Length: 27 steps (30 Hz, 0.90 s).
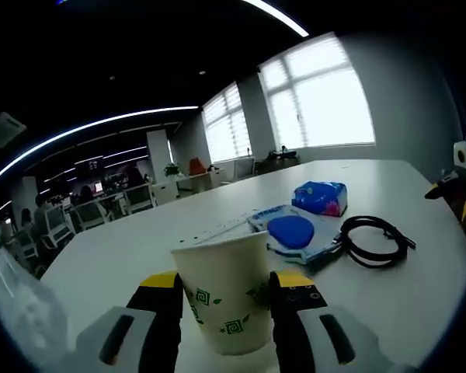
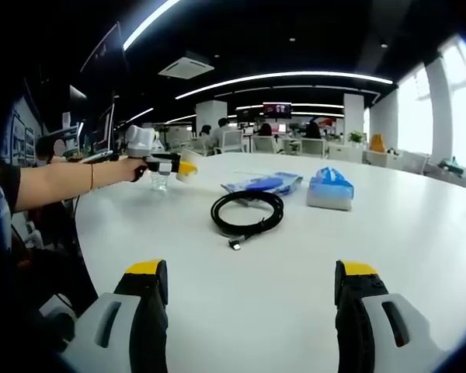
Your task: Arrange the tabletop items into an orderly group along one side of the table until the central work area is clear of visible clutter.
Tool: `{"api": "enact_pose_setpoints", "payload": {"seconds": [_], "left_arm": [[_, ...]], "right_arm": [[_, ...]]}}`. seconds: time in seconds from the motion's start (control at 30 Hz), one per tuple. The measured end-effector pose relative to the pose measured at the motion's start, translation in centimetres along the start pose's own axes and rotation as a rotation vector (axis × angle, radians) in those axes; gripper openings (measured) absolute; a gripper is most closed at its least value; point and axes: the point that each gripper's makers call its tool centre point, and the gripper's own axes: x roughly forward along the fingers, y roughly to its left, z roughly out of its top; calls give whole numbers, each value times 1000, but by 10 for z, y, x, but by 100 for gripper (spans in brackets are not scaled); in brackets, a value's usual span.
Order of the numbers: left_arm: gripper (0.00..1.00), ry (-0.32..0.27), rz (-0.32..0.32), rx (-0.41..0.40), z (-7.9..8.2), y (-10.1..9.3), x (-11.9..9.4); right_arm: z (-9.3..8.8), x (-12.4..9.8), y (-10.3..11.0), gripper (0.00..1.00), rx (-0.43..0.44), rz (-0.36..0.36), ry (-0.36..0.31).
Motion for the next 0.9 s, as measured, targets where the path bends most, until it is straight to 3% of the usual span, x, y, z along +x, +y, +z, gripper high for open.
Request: {"api": "enact_pose_setpoints", "payload": {"seconds": [0.63,0.9], "left_arm": [[43,-10,2,-1,-9,-5,-8],[43,-21,22,12,-4,-4,-11]], "right_arm": [[1,-3,2,86,-2,-4,3],[2,-6,1,86,-5,-10,2]]}}
